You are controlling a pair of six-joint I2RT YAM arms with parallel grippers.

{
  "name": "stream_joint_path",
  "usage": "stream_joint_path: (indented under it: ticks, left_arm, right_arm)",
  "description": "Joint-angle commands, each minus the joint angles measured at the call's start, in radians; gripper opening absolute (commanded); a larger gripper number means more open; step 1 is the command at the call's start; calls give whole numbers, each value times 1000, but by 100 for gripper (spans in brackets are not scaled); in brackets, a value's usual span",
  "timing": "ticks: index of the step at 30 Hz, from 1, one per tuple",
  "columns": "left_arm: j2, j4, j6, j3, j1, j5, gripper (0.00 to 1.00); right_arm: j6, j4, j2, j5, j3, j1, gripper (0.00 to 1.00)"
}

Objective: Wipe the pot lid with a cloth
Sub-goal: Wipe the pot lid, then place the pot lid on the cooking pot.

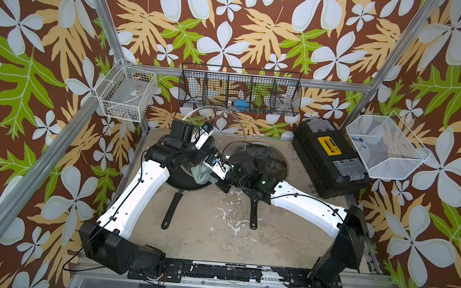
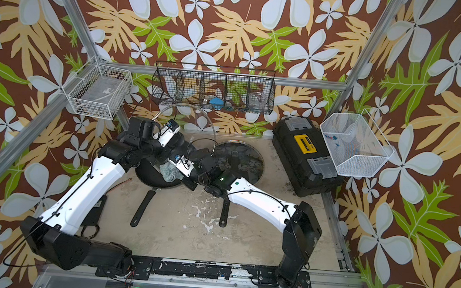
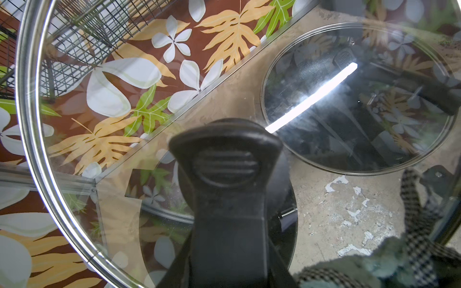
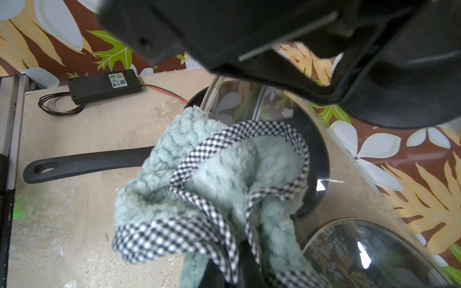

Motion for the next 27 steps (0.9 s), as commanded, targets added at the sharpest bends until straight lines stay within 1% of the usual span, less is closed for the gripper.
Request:
stream_joint_path:
  ticks: [1,7,12,14,17,21,27]
  left_arm:
    - [-13,112,-6,-5,0,11,0]
    - [-34,121,3,-57,0,4,0]
    - [-35,124,-55,-93,3,-24,0]
    - [-33,124,-95,-108,15,-36,0]
    - [-15,109,-176,-105,37,-74,0]
    - [47,14,-266,-56,43,-113,0]
    - [122,-106,-307,1,51,-98,0]
  right_arm:
    - [-15,-7,-27,66,-1,-24,0]
    - [-14,4,-119,85,-32,-139,0]
    - [11,34,-198,75,-61,-200,0]
    - [19,40,-214,66,-77,-201,0]
    - [36,27,-214,13,-85,-200,0]
    - [32,34,-209,-20,-108,-172,0]
    - [17,13,-187,-40,-96,-141,0]
